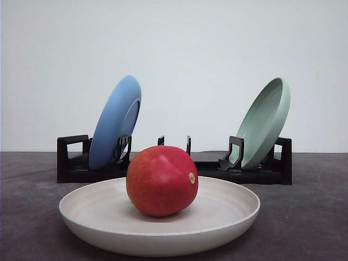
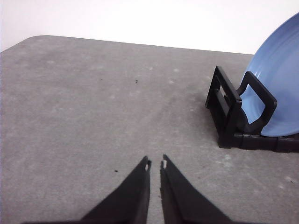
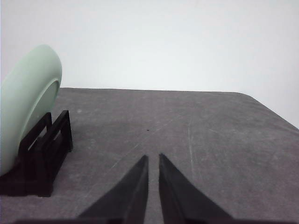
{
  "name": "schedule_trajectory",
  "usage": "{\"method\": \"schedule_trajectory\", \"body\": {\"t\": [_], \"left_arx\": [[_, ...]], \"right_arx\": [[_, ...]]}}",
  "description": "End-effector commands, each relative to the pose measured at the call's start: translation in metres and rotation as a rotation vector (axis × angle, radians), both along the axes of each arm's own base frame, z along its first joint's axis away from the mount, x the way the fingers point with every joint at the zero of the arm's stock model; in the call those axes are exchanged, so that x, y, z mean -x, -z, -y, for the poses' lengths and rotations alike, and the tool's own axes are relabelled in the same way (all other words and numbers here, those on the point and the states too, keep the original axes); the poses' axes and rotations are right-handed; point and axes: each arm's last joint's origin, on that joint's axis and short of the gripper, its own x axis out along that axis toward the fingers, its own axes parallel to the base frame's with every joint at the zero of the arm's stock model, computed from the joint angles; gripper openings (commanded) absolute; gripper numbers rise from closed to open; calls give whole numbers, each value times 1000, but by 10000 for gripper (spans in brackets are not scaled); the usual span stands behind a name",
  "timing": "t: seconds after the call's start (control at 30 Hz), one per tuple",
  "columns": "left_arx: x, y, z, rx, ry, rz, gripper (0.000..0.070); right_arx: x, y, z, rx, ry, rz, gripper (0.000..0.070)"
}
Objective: Place pomegranate in white plate
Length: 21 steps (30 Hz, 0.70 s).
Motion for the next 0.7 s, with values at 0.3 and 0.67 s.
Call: {"method": "schedule_trajectory", "body": {"t": [0.3, 0.67], "left_arx": [[0, 4, 0, 3, 0, -12, 22], [0, 4, 0, 3, 0, -12, 22]], "right_arx": [[0, 0, 0, -10, 1, 7, 38], [0, 0, 0, -10, 1, 7, 38]]}}
